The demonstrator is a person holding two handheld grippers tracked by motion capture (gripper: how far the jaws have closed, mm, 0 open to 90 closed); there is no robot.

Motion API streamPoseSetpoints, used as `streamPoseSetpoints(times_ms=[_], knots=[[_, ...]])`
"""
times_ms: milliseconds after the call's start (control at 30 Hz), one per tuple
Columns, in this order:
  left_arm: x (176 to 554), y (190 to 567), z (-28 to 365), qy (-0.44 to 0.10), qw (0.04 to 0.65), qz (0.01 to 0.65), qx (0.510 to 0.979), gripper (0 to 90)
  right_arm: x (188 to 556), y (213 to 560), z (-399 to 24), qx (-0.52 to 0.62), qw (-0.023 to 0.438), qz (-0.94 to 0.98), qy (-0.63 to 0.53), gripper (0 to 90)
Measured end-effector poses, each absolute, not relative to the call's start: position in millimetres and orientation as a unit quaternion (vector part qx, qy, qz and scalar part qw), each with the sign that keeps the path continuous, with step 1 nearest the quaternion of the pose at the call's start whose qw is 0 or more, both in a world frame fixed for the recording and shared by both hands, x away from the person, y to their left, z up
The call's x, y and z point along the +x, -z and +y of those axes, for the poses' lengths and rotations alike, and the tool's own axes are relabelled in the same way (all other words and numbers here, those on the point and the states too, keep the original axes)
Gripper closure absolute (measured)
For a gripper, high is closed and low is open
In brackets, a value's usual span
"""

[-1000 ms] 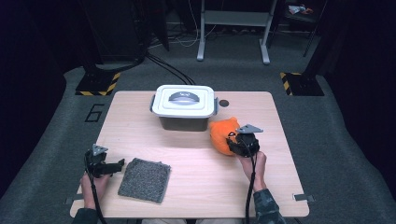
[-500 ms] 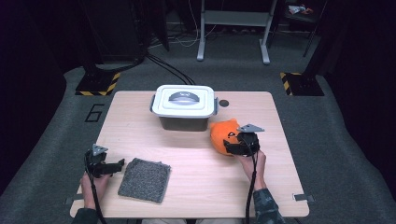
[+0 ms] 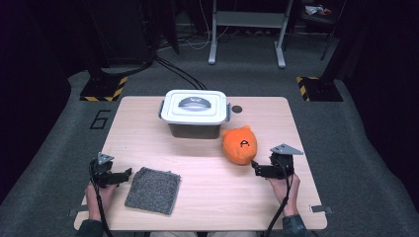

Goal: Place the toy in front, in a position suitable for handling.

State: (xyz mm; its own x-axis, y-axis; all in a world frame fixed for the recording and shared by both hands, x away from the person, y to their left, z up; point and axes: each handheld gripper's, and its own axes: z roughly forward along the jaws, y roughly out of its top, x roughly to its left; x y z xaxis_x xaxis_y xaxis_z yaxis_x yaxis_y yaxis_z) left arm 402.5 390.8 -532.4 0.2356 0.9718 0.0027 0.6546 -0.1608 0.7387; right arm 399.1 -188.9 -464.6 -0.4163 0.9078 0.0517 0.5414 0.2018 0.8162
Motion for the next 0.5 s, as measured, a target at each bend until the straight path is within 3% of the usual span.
streamPoseSetpoints(times_ms=[500], knots=[[403, 532, 392, -0.249, 0.311, 0.566, 0.722, 2.7, 368, 524, -232, 0.537, 0.219, 0.738, -0.345, 2.2]])
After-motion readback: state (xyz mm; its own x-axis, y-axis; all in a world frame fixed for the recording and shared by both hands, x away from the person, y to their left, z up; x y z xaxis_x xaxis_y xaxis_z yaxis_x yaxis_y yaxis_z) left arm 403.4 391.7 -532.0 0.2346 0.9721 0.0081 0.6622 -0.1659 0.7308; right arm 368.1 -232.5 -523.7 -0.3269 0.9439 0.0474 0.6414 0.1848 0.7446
